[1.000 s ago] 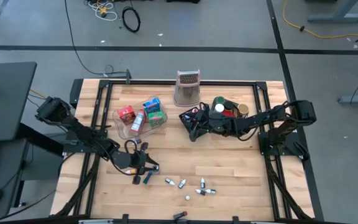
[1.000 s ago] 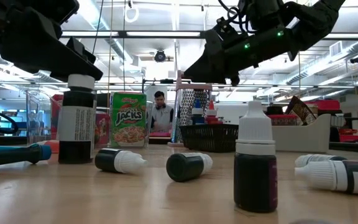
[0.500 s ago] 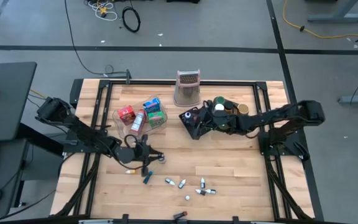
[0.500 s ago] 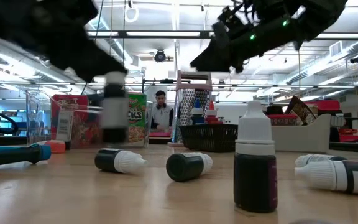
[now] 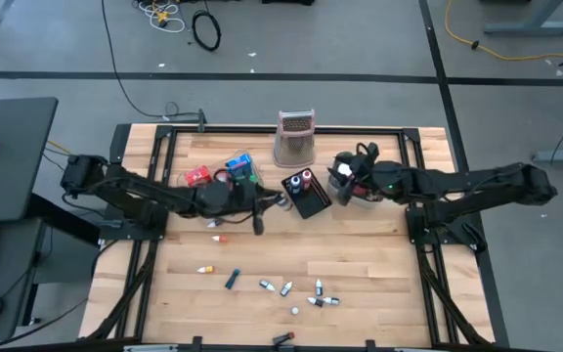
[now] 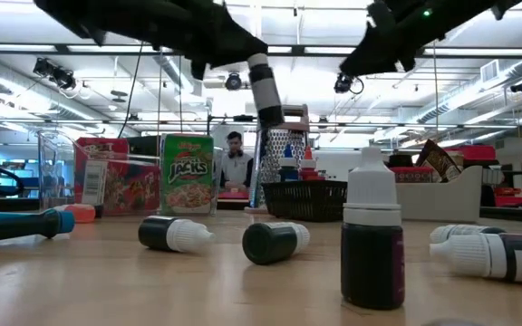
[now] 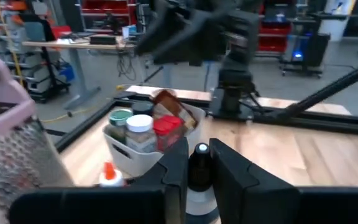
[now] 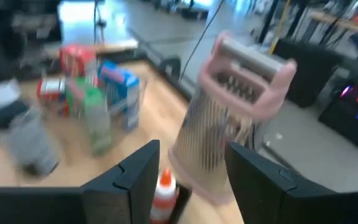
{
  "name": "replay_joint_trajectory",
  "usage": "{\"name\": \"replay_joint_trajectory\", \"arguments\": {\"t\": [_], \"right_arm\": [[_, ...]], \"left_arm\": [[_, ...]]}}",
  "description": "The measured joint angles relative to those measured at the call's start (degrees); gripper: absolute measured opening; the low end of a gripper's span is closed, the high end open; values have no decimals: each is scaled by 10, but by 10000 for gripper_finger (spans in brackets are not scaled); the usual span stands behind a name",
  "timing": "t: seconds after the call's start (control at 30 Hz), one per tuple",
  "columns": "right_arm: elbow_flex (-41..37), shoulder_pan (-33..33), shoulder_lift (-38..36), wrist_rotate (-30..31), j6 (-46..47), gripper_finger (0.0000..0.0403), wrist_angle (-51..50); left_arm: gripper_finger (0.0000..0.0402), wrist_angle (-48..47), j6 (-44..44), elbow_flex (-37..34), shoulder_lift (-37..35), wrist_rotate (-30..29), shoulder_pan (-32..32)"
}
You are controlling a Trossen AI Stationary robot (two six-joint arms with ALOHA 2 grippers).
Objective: Pick & Place Kitchen Items
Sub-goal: Put the large black food coloring bottle into the black bin
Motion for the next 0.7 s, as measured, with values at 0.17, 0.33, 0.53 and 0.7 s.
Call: {"name": "replay_joint_trajectory", "arguments": {"t": [0.17, 0.33, 0.53, 0.7], "right_arm": [[-1, 0, -13, -37, 26, 194, -87], [0, 0, -11, -68, 45, 194, -116], [0, 0, -11, -90, 41, 194, -116], [0, 0, -11, -90, 41, 194, -115]], "left_arm": [[53, 46, -6, 9, 51, 16, 31], [52, 151, -17, 15, 141, 36, 49], [52, 179, -23, 48, 219, 17, 68], [52, 167, -23, 72, 261, 18, 76]]}}
